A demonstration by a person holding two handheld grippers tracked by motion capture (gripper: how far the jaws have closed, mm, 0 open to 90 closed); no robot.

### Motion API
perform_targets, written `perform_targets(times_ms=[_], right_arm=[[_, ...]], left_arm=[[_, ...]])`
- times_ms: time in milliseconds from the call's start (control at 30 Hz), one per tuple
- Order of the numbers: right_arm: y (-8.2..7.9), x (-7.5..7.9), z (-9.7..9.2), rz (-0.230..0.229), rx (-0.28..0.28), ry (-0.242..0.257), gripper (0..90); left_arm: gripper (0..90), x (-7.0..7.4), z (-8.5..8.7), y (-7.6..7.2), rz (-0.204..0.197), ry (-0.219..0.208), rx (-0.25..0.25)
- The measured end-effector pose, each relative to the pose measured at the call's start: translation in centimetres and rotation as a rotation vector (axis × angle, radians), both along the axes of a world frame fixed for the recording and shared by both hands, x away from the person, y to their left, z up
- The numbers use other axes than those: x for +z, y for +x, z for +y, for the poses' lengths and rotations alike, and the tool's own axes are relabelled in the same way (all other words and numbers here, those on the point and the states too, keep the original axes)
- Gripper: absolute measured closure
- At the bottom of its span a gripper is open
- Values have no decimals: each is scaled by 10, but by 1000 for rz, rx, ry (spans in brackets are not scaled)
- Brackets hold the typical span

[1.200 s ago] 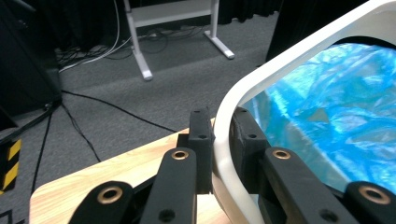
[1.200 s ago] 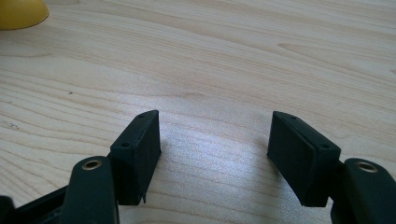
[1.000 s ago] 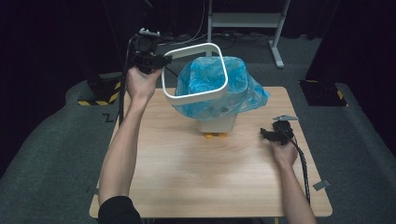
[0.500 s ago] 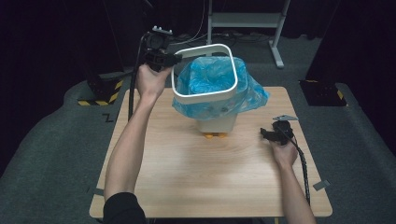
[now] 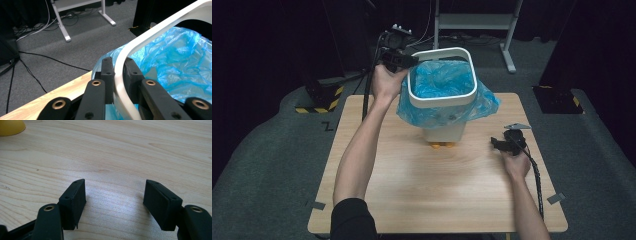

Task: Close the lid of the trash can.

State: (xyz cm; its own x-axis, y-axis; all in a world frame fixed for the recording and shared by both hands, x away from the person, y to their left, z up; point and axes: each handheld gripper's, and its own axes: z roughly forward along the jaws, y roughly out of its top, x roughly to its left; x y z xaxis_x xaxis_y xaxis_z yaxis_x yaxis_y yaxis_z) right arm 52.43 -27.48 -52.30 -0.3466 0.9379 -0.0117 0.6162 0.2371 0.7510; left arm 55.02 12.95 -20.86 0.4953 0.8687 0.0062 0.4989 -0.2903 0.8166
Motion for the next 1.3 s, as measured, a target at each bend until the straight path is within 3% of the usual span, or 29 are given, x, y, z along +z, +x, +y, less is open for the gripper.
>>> perform_targets(times_ms=[567, 1000, 1067, 1300], right_arm=[[0, 0, 0, 0, 4, 0, 342], [0, 0, 0, 0, 7, -1, 342], [0, 0, 0, 0, 8, -1, 344], [0, 0, 1, 0, 9, -4, 344]], left_arm=[[802, -9, -10, 18, 14, 9, 1], [802, -11, -17, 29, 18, 63, 0], [803, -11, -18, 29, 4, 93, 7], [802, -16, -18, 34, 15, 89, 0]])
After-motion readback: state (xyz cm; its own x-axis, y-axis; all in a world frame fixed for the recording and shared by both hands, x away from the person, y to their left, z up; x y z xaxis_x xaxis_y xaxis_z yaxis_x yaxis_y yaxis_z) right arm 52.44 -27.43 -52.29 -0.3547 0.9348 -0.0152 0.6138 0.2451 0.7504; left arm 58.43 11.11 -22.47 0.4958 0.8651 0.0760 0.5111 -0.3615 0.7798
